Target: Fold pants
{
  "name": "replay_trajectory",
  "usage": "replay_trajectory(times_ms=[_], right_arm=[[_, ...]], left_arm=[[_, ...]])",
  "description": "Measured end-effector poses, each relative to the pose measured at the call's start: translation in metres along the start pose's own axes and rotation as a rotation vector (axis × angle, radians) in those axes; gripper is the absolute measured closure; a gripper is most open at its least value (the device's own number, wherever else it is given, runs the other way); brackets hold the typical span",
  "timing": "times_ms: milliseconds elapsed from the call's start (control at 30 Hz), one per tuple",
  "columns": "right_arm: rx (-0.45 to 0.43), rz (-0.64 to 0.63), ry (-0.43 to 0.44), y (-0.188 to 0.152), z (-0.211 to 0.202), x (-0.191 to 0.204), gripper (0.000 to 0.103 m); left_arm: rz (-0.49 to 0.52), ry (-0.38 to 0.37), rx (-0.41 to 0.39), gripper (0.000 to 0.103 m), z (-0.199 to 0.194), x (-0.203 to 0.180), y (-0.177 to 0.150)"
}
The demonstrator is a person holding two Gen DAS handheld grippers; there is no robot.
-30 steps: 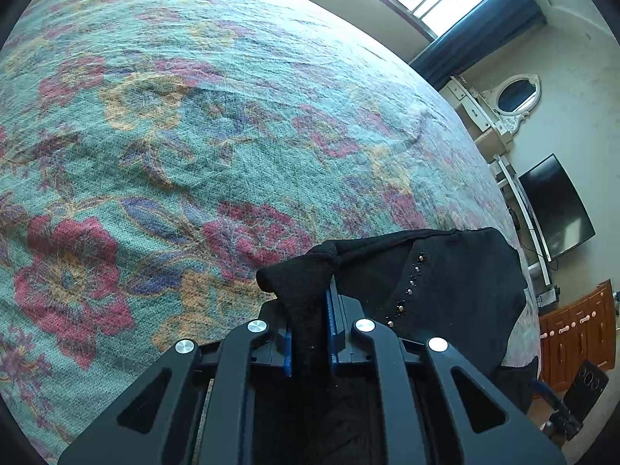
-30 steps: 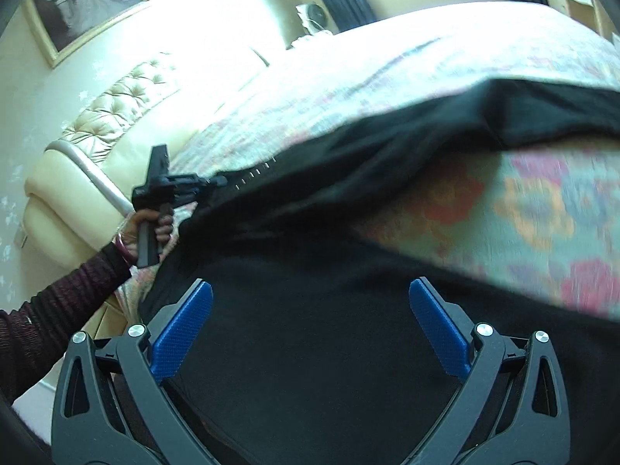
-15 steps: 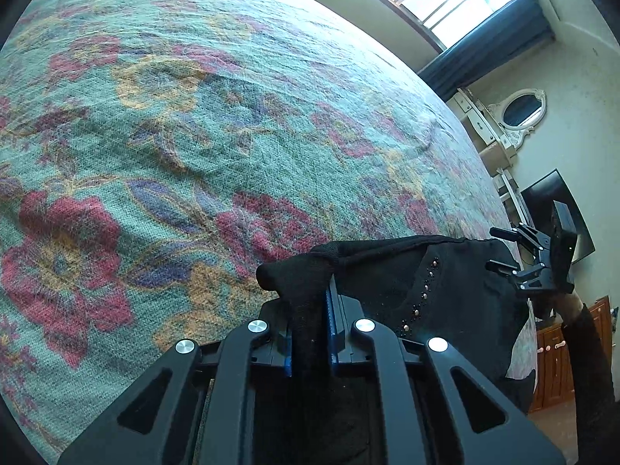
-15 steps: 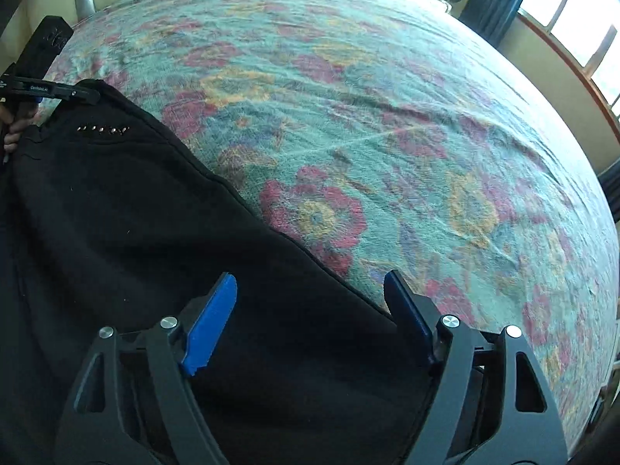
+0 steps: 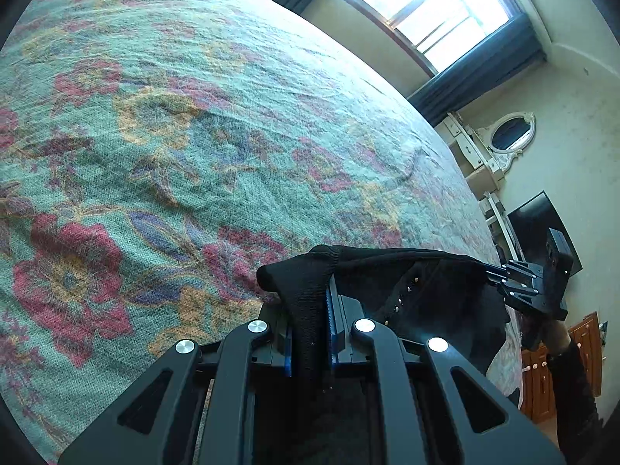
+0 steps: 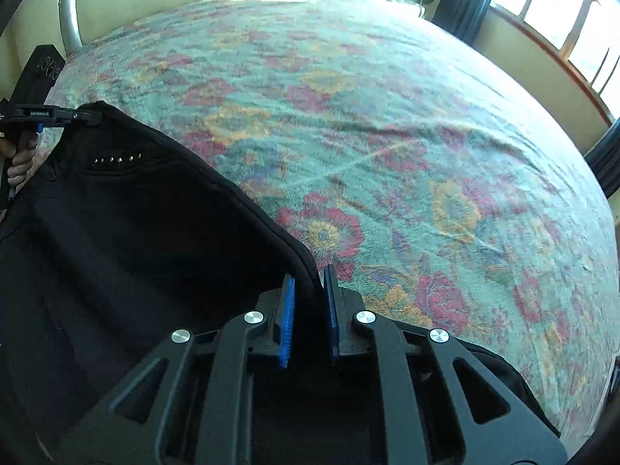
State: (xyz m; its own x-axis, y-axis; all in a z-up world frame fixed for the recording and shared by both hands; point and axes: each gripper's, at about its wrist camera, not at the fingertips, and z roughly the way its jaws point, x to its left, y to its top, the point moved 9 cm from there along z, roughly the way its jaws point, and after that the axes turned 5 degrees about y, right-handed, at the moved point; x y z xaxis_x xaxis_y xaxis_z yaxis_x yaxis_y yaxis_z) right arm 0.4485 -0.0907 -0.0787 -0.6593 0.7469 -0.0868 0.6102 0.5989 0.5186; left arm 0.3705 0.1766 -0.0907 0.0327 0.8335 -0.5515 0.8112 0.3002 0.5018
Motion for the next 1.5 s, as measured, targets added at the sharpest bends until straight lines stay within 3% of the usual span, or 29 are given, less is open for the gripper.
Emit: replay_trajectory(times_ms=[133, 267, 333, 433, 533, 567, 600, 633, 700, 733, 833, 900, 1133, 1367, 1433, 1467, 1500], right_arm=[[-0.170, -0.045, -0.119, -0.004, -0.069, 0.024, 0.090], [-0.262, -0.129, -0.235, -0.050, -0.127, 0.081, 0.090], [-0.270, -0.135, -0.268, -0.088, -0.139, 0.111, 0.090], [-0.224, -0.098, -0.242, -0.150, -0.129, 0.159, 0.090], [-0.131, -0.024, -0.153, -0.201, -0.101, 0.197, 0.088], [-0.128, 0.011, -0.126, -0.210, -0.097, 0.205, 0.082], [-0.129, 0.060, -0.107, -0.216, -0.096, 0.209, 0.073], [-0.153, 0.127, -0.057, -0.218, -0.100, 0.211, 0.066], [-0.237, 0.306, 0.075, -0.216, -0.115, 0.205, 0.031], [-0.278, 0.409, 0.125, -0.215, -0.121, 0.197, 0.028], [-0.351, 0.673, 0.294, -0.214, -0.127, 0.175, 0.027], [-0.373, 0.780, 0.332, -0.214, -0.125, 0.162, 0.026], [-0.431, 1.032, 0.449, -0.227, -0.118, 0.152, 0.016], [-0.488, 1.152, 0.475, -0.233, -0.111, 0.134, 0.016], [-0.502, 1.199, 0.484, -0.234, -0.107, 0.129, 0.016], [-0.514, 1.222, 0.488, -0.236, -0.107, 0.126, 0.016], [-0.525, 1.245, 0.493, -0.236, -0.105, 0.125, 0.016]], left_arm=[[-0.022, -0.098, -0.083, 0.091, -0.043, -0.019, 0.009], [0.035, -0.175, -0.106, 0.090, -0.093, -0.046, -0.019], [0.046, -0.192, -0.088, 0.089, -0.111, -0.050, -0.049], [0.039, -0.164, -0.035, 0.085, -0.126, -0.039, -0.108], [-0.009, -0.090, 0.053, 0.068, -0.128, -0.013, -0.169], [-0.044, -0.060, 0.085, 0.061, -0.128, -0.001, -0.184], [-0.091, -0.036, 0.107, 0.042, -0.128, 0.010, -0.197], [-0.144, -0.034, 0.109, 0.036, -0.132, 0.017, -0.207], [-0.243, -0.065, 0.063, 0.029, -0.149, 0.021, -0.215], [-0.287, -0.072, 0.044, 0.022, -0.157, 0.021, -0.218], [-0.368, -0.105, -0.018, 0.022, -0.169, 0.011, -0.220], [-0.401, -0.111, -0.011, 0.021, -0.163, 0.002, -0.224], [-0.499, -0.066, -0.032, 0.021, -0.129, -0.013, -0.222], [-0.549, 0.003, -0.165, 0.022, -0.126, -0.001, -0.198], [-0.543, 0.035, -0.170, 0.033, -0.128, 0.004, -0.198], [-0.531, 0.064, -0.165, 0.048, -0.129, 0.005, -0.202], [-0.524, 0.091, -0.158, 0.074, -0.128, 0.008, -0.203]])
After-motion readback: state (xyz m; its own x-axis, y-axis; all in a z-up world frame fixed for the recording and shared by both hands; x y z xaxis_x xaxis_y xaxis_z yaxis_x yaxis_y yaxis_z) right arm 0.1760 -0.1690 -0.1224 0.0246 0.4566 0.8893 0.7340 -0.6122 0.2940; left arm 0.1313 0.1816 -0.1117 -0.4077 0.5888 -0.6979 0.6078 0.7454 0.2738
